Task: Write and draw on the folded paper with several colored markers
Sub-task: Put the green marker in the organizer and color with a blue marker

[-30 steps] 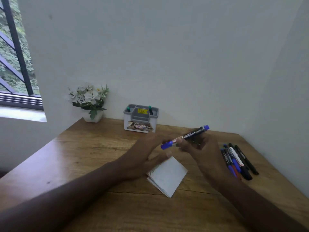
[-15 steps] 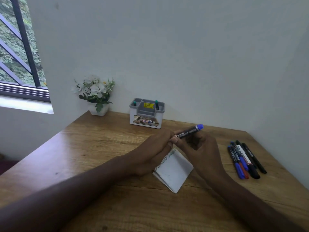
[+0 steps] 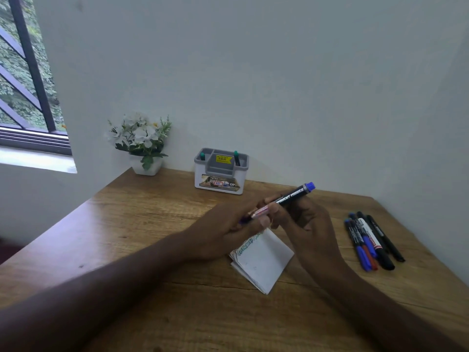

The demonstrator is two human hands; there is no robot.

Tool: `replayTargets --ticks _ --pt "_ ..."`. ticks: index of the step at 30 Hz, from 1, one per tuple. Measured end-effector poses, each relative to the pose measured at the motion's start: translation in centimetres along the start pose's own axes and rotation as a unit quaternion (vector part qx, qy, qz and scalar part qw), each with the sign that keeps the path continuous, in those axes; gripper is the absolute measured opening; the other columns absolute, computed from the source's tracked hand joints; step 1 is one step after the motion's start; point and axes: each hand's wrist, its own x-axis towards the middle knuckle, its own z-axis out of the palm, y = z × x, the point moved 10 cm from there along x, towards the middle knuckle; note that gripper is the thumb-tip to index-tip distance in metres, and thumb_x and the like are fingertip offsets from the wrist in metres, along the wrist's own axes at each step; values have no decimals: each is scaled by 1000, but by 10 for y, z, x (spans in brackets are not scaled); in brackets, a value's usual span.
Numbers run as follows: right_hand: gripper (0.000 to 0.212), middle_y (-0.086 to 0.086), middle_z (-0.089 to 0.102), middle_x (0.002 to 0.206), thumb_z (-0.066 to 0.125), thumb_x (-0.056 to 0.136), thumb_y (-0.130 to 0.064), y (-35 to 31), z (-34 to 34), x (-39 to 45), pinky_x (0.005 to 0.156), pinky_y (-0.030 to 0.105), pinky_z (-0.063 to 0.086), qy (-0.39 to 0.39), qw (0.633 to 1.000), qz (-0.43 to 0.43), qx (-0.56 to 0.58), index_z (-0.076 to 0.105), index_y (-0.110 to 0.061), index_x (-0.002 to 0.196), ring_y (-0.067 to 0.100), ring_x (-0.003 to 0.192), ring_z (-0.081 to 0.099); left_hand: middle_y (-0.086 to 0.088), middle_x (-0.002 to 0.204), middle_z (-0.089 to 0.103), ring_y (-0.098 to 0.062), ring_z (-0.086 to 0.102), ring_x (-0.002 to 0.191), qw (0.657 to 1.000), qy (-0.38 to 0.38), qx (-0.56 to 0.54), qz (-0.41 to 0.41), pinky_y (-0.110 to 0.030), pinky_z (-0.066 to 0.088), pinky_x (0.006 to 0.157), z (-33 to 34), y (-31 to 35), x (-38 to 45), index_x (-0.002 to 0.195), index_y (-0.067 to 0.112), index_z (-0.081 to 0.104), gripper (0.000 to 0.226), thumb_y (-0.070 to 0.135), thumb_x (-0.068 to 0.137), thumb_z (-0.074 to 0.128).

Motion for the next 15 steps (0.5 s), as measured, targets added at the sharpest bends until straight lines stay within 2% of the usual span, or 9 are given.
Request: replayTargets --ticks 2,5,7,10,13,15 --pt "23 6 78 88 62 96 -32 0 -10 0 67 27 61 27 999 6 15 73 -14 103 18 72 71 12 79 59 -9 57 71 997 -43 66 -10 -25 41 59 -7 -16 -4 132 40 54 34 58 104 47" --pt "32 13 78 89 58 96 -33 10 -13 0 67 29 64 25 993 72 90 67 -4 104 21 68 72 3 67 52 -14 51 62 984 -134 121 6 -37 42 59 -4 -34 -12 140 47 52 41 58 100 53" --pt "31 13 80 89 59 93 -30 21 -3 -4 66 25 64 -12 979 140 146 67 -2 102 22 69 76 2 64 51 -15 51 60 976 -180 124 24 -32 40 57 4 -35 -14 140 49 54 43 57 99 59" --pt "22 18 80 93 67 90 -14 32 6 -8 68 29 66 -45 963 193 185 67 0 107 29 75 79 5 62 49 -9 48 60 973 -191 124 24 -18 28 55 9 -39 -13 135 50 60 40 54 96 66" --pt "19 18 79 95 74 87 0 30 5 -11 76 37 66 -78 974 175 118 70 1 106 32 80 78 2 63 51 -12 48 59 978 -186 93 20 -19 28 54 9 -44 -11 133 48 63 39 53 95 69" --pt "13 16 79 92 74 87 5 29 11 -16 76 36 65 -113 977 167 68 73 2 99 30 80 78 1 63 54 -18 50 59 981 -179 79 17 -25 32 55 9 -47 -11 132 47 64 39 53 93 71"
